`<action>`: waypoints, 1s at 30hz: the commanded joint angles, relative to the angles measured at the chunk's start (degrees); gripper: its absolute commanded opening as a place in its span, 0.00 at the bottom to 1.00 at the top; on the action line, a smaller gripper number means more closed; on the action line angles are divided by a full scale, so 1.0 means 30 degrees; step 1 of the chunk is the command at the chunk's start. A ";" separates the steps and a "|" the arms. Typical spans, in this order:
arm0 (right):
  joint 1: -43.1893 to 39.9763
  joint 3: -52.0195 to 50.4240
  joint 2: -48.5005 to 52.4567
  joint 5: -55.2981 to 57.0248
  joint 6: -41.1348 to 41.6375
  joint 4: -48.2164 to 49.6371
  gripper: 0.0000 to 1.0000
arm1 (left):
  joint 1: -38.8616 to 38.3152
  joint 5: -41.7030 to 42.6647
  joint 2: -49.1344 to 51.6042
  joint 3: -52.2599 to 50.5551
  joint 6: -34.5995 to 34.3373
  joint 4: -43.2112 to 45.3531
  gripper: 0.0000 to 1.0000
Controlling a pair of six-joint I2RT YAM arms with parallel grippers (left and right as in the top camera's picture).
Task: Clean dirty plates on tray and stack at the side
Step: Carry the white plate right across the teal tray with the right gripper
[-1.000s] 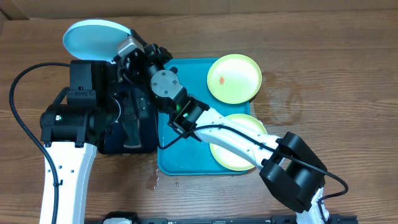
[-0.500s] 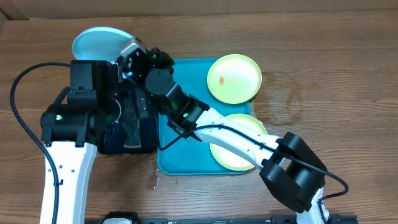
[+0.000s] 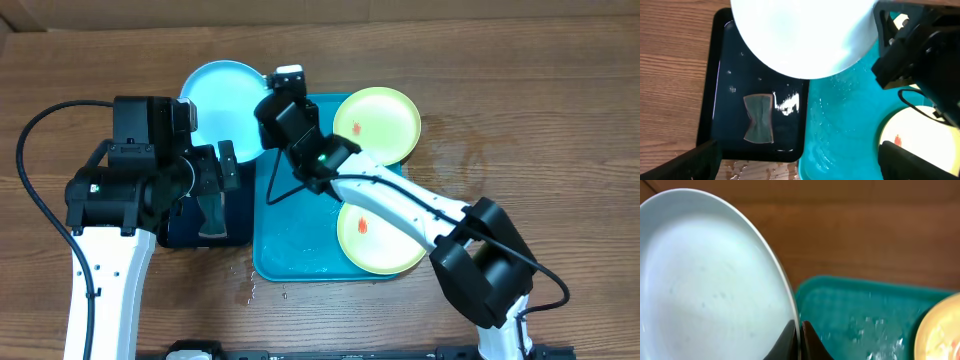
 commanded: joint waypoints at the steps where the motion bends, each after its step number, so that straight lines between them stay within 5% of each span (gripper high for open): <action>1: -0.1683 0.0299 -0.1814 -0.3300 0.3053 -0.1333 0.04 | -0.0036 0.0138 0.0044 0.0168 0.0211 0.0022 1.00; 13: -0.9632 0.0291 -0.3803 -1.2488 0.3169 -0.7905 0.04 | -0.0036 0.0138 0.0044 0.0168 0.0211 0.0022 1.00; 22: -1.5285 0.0291 -0.3803 -1.1890 0.3162 -1.2998 0.04 | -0.0036 0.0138 0.0044 0.0168 0.0211 0.0015 1.00; 30: -1.8622 0.0138 -0.3803 -0.7650 0.3162 -1.6589 0.04 | -0.0036 0.0138 0.0044 0.0168 0.0211 0.0022 1.00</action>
